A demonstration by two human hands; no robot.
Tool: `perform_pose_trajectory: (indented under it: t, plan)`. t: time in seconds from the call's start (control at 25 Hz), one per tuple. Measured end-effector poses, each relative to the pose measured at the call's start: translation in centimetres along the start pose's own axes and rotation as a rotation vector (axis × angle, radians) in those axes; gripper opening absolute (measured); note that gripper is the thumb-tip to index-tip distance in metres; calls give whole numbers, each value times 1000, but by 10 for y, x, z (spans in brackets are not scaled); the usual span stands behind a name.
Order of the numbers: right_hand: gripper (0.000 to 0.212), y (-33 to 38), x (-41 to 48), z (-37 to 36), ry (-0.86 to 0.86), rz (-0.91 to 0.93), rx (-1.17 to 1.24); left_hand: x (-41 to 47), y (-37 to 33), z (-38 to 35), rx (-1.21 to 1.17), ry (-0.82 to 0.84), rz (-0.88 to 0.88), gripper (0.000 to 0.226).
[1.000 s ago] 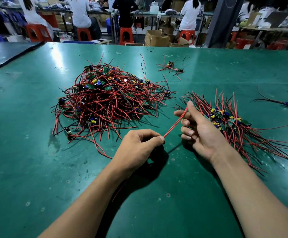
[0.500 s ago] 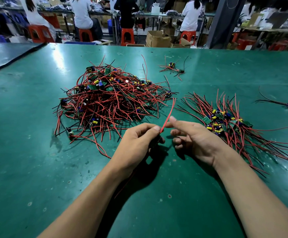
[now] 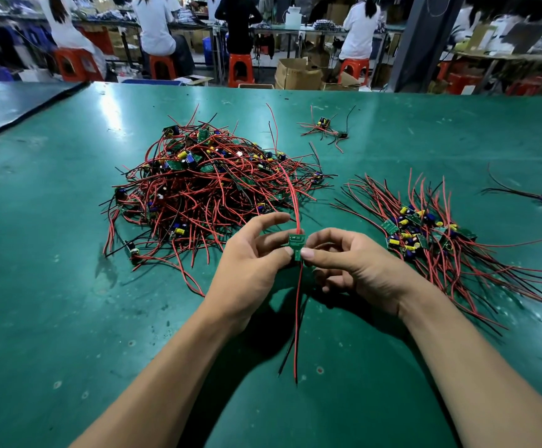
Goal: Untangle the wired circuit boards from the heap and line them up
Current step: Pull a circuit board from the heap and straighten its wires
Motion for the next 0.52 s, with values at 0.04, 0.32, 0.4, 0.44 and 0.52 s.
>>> perform_pose_trajectory:
  t: [0.04,0.32,0.4,0.44,0.52]
  plan:
    - [44,1,0,0,3,8,8,-1,-2,1,6,-13,-21,42]
    - [41,0,-4,-12,125,-35,146,-1,-1,-1,-240,13,132,49]
    - [52,-1,-7,-18,188,-46,149,-2,0,-5,-330,54,204,53]
    - [53,-1,-7,-20,201,-47,157,-3,0,-6,-356,75,226,54]
    - [51,0,-6,-20,188,-32,199,-2,0,-8,-370,102,242,54]
Point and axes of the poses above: each hand's wrist, its own x-axis towards the middle knuckle, its own z-axis out of the back of the hand, y = z × x, the point moved 7 cm from there along x, towards the middle knuckle, and after that the axes turned 13 degrees about -y, right-handed, at the moved point
